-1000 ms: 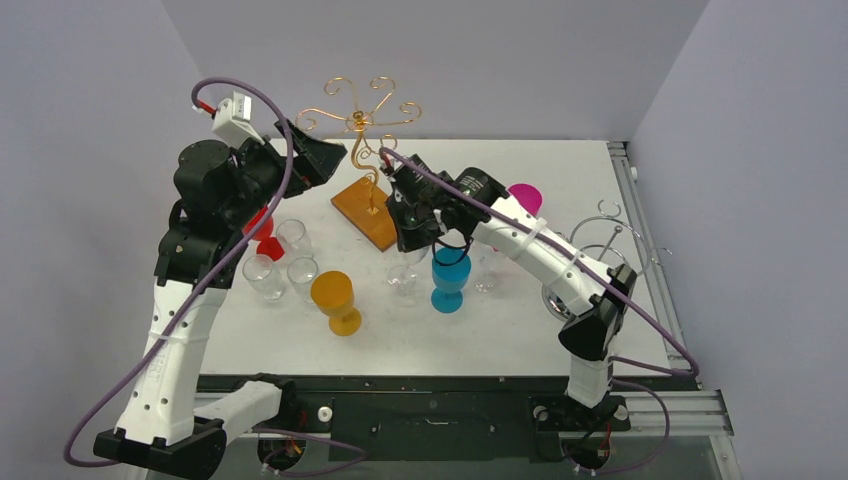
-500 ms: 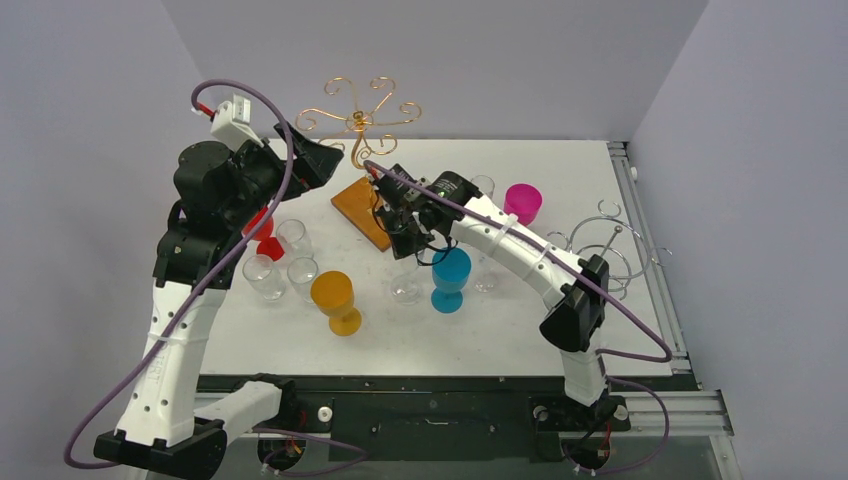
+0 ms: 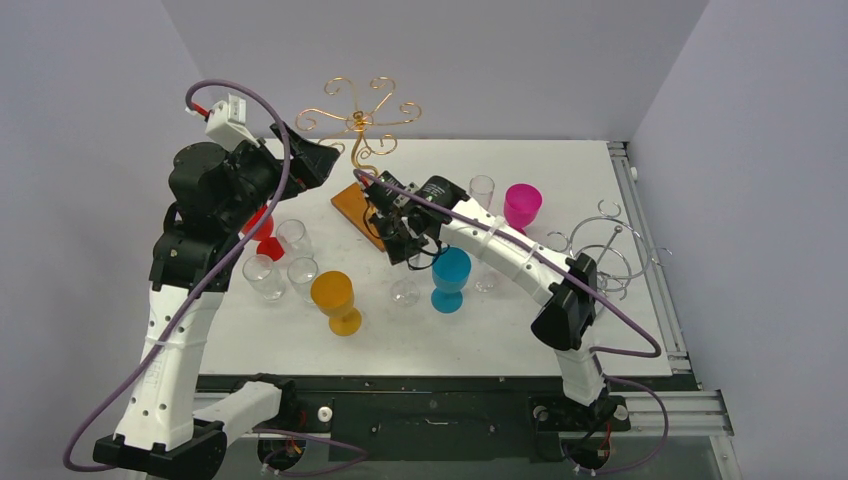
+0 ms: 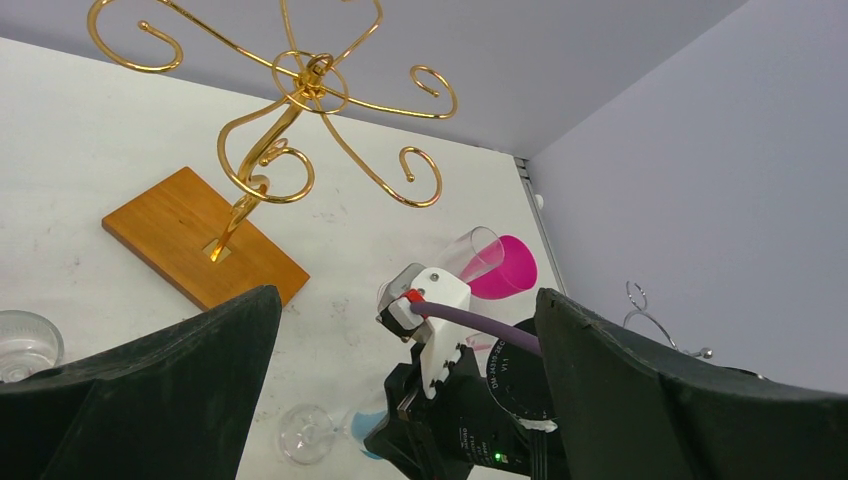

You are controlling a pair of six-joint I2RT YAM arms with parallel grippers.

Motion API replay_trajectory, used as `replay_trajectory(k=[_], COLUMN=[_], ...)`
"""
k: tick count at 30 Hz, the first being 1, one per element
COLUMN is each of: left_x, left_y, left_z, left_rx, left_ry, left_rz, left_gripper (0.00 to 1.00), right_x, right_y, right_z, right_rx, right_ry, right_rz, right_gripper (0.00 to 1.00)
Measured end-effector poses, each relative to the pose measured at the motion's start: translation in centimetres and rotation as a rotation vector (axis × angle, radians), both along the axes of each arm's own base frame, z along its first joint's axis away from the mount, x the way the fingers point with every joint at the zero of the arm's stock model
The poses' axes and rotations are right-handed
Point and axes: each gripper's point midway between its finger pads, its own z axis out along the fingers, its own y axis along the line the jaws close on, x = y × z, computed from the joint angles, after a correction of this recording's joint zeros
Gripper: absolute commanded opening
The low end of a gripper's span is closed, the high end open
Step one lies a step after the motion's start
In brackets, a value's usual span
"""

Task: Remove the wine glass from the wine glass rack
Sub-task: Place the wine glass at the center of the board, then reset both arms

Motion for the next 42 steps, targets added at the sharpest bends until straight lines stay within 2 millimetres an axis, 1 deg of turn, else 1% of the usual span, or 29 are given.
replay_trajectory(k=[1,3,6,11,24,30,33,37,38,39,40,42], left_x=[0.0,0.0,0.0,0.0,0.0,0.0,0.0,0.3,0.4,0.7,0.7,0.7], left_y=[0.0,0.0,0.0,0.0,0.0,0.0,-0.1,-0.2,-0.2,-0.3,-0.4,-0.7], left_z=[0.0,0.0,0.0,0.0,0.0,0.0,0.0,-0.4,-0.6,-1.1,-1.1,-1.2], left_rx=[0.0,0.0,0.0,0.0,0.0,-0.001,-0.001,0.002,0.004,0.008,0.008,0.014], left_ry=[0.0,0.0,0.0,0.0,0.0,0.0,0.002,0.015,0.022,0.04,0.041,0.051], left_rz=[0.0,0.0,0.0,0.0,-0.001,-0.001,-0.004,-0.009,-0.009,-0.011,-0.012,-0.019], left_gripper=[0.96,0.96,0.96,0.96,0.96,0.96,0.96,0.96,0.96,0.96,0.96,0.96], right_x=[0.0,0.0,0.2,0.3,0.0,-0.1,-0.2,0.1,0.3,0.4,0.9,1.6], right_y=[0.1,0.2,0.4,0.6,0.6,0.6,0.5,-0.1,-0.3,-0.6,-1.6,-2.7], right_z=[0.1,0.5,1.1,1.9,2.3,3.2,4.3,7.1,7.9,8.7,10.7,12.5], right_rx=[0.002,0.008,0.016,0.024,0.024,0.046,0.075,0.145,0.166,0.189,0.237,0.291], right_ry=[-0.003,-0.011,-0.029,-0.055,-0.062,-0.071,-0.085,-0.125,-0.139,-0.153,-0.186,-0.22], right_rz=[0.003,0.005,0.006,0.005,0.008,0.002,-0.005,-0.028,-0.036,-0.045,-0.072,-0.109], right_gripper=[0.17,0.23,0.3,0.35,0.4,0.44,0.48,0.53,0.54,0.58,0.61,0.65])
